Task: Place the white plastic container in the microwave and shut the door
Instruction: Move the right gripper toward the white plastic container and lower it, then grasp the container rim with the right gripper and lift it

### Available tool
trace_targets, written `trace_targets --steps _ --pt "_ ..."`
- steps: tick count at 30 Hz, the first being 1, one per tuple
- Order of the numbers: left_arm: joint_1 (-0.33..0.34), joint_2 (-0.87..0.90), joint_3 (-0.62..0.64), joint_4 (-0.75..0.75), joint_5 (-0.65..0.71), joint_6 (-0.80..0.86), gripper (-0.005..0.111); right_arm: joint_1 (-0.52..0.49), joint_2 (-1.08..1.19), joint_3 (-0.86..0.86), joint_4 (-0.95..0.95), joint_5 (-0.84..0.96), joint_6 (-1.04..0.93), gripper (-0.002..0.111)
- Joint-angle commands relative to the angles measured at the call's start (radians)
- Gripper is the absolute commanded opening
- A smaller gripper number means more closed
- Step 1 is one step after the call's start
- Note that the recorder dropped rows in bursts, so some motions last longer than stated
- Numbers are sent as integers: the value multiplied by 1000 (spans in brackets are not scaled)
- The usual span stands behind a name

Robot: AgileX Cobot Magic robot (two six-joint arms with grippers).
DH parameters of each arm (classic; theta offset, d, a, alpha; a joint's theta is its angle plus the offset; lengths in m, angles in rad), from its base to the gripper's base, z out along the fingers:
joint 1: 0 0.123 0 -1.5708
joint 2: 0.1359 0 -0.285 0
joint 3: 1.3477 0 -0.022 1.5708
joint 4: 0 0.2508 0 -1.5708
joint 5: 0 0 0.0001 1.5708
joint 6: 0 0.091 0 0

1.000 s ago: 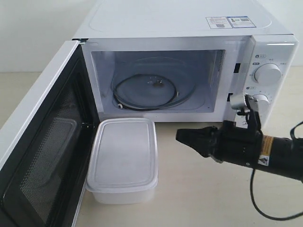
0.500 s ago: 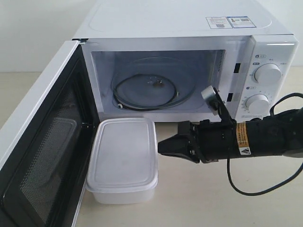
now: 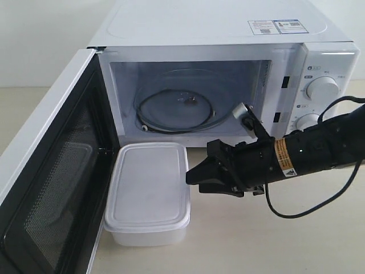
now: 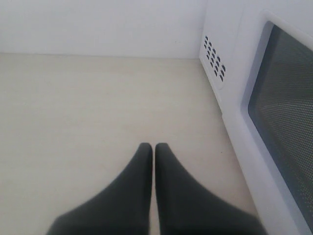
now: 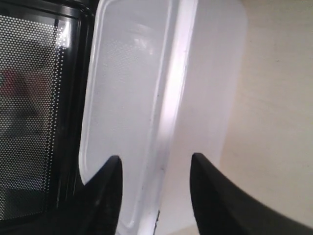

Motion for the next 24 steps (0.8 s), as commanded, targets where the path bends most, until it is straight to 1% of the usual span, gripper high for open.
trace_targets --steps 1,7,20,23,24 --pt "-1 2 -4 -8 -16 2 4 31 30 -25 -34 8 26 43" --pt "-1 2 -4 -8 -16 2 4 90 74 -42 -11 43 11 43" --pt "-1 2 -4 -8 -16 2 4 90 74 -72 30 66 17 42" --pt "-1 2 -4 -8 -16 2 4 90 74 -72 30 66 18 28" --pt "-1 2 -4 -8 -16 2 4 90 74 -72 30 66 18 19"
